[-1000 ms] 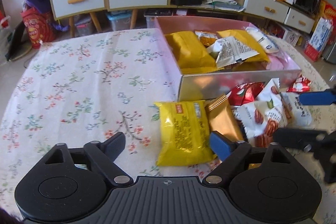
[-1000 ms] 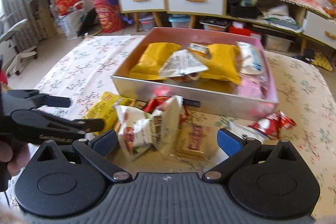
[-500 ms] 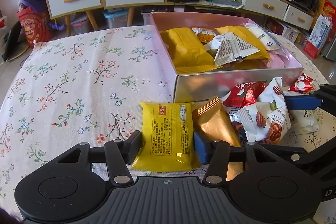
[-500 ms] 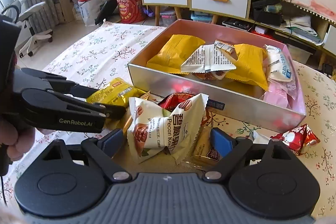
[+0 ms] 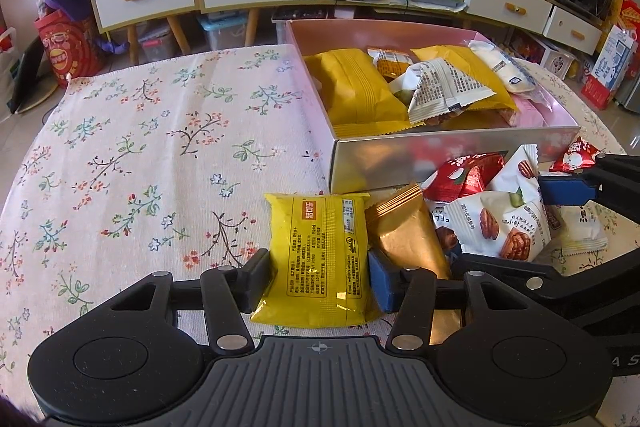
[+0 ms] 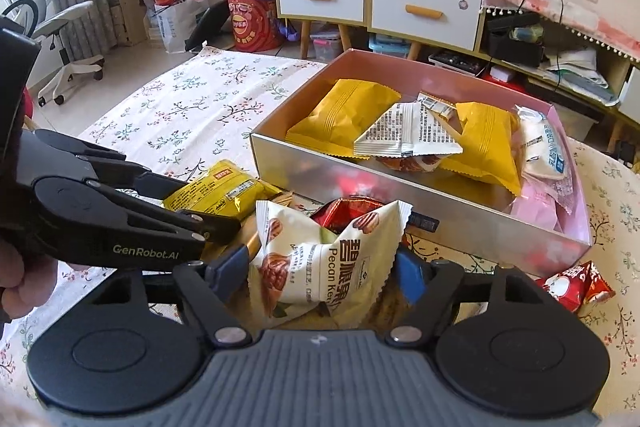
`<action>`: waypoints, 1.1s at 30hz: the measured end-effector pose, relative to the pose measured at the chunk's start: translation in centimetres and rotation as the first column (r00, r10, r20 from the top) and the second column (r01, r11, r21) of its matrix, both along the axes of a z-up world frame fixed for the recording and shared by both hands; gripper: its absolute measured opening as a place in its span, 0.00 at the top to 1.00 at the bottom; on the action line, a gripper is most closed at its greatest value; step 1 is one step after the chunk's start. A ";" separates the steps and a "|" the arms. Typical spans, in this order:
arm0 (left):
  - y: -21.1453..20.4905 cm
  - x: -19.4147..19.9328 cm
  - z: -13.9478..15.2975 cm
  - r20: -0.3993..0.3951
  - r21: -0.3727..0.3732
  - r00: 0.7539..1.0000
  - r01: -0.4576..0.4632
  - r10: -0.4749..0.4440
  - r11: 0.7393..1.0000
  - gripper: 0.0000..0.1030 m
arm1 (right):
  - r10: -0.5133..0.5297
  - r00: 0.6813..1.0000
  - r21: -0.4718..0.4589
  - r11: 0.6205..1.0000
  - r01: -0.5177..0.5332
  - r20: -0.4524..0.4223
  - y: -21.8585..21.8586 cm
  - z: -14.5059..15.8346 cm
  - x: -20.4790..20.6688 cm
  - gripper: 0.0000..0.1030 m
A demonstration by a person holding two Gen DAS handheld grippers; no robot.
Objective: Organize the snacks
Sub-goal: 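Lift both held packets up over the pink box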
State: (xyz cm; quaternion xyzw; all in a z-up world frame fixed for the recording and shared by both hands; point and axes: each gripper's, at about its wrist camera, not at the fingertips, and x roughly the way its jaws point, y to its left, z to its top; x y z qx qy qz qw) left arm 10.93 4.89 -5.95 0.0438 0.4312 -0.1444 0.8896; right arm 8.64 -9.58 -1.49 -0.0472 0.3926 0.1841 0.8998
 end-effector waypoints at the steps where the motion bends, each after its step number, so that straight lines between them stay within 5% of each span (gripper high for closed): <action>1: 0.0 0.0 0.0 -0.002 -0.002 1.000 -0.001 0.001 1.000 0.52 | 0.002 1.000 -0.005 1.000 -0.002 0.002 0.1 0.0 0.0 0.31; 33: 1.4 0.1 2.0 -0.023 -0.061 0.998 -0.055 0.054 0.997 0.53 | -0.052 0.999 0.064 0.997 0.052 0.000 -1.4 2.1 0.1 0.39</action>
